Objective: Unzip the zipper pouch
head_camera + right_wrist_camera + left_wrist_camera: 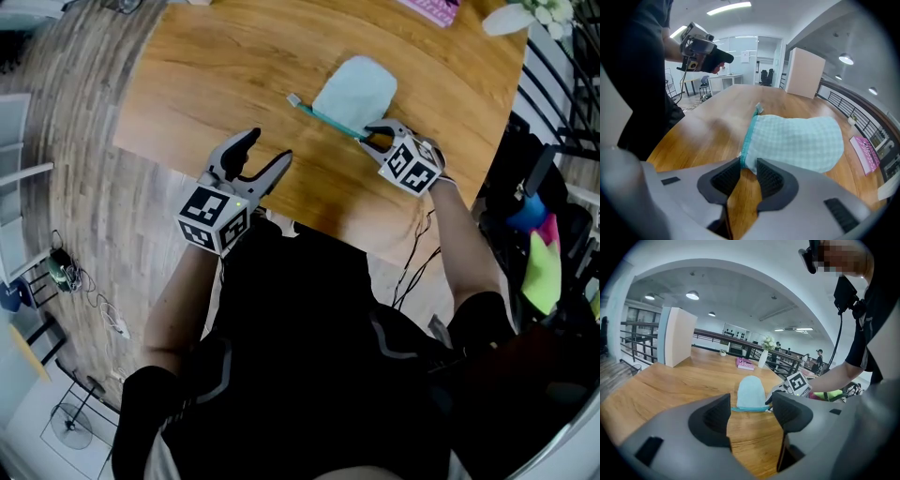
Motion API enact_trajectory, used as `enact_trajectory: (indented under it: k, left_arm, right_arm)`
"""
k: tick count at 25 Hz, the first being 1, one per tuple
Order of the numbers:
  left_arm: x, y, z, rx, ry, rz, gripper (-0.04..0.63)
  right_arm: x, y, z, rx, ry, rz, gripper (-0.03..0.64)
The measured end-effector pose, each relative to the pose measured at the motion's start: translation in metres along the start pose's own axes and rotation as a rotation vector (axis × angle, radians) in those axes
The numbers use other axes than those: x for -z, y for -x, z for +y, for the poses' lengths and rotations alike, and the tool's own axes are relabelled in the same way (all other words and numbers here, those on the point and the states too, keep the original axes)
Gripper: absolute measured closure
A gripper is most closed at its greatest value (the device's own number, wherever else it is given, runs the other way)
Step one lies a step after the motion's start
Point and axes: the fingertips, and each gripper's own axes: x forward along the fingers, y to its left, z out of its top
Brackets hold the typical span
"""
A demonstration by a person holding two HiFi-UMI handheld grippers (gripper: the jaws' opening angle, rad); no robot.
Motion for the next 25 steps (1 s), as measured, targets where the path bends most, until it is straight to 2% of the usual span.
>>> enact_trajectory:
  k: [8, 15, 19, 25]
  left_arm:
    - [0.006, 0.006, 0.006, -0.02, -0.003, 0.019, 0.301]
    - [0.001, 0.005, -0.004, 0.016, -0.02, 0.018, 0.304]
    - [-0.01, 0.01, -0.008, 0.033, -0.045, 0.014, 0.31]
    - [-0.037, 0.024, -0.007, 0.072, -0.105, -0.018, 0.31]
  right_arm:
    - [-0.002, 0.001, 0.008, -0.055, 0.0, -0.019, 0.535]
    - [-0.012, 0.01, 0.006, -0.054, -0.078, -0.071, 0.549]
    - [-0.027, 0.023, -0.002, -0.027, -0.163, -0.139, 0.552]
    - [-0.069, 0.063, -0.022, 0.035, -0.42, -0.303, 0.555]
